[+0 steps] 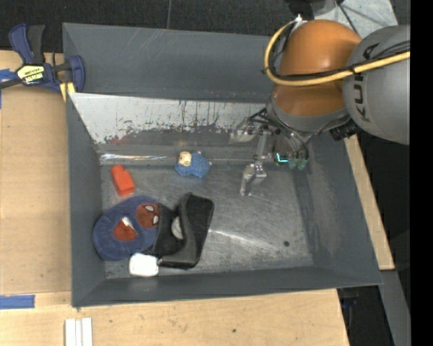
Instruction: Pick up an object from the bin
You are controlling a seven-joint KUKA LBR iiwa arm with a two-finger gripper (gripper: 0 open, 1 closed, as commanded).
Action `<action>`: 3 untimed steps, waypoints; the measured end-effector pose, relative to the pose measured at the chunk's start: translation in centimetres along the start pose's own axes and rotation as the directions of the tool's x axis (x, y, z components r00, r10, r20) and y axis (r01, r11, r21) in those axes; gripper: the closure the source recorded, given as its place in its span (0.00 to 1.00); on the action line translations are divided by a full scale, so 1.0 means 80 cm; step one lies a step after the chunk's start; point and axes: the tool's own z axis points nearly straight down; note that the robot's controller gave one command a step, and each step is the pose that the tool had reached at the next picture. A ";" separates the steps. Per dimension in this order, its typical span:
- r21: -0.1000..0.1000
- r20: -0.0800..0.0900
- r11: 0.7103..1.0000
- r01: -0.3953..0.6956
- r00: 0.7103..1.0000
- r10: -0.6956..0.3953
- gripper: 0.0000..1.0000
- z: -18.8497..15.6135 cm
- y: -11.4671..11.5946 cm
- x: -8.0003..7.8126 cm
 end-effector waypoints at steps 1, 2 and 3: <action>0.001 0.007 0.984 0.177 0.984 -0.177 0.00 -0.011 0.044 0.004; 0.005 0.015 0.971 0.238 0.971 -0.238 0.00 0.085 0.063 0.004; 0.004 0.012 0.989 0.151 0.988 -0.151 0.00 0.093 0.072 0.001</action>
Offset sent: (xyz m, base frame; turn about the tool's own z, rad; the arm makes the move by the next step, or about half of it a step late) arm -0.0039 0.0347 0.0078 -0.1778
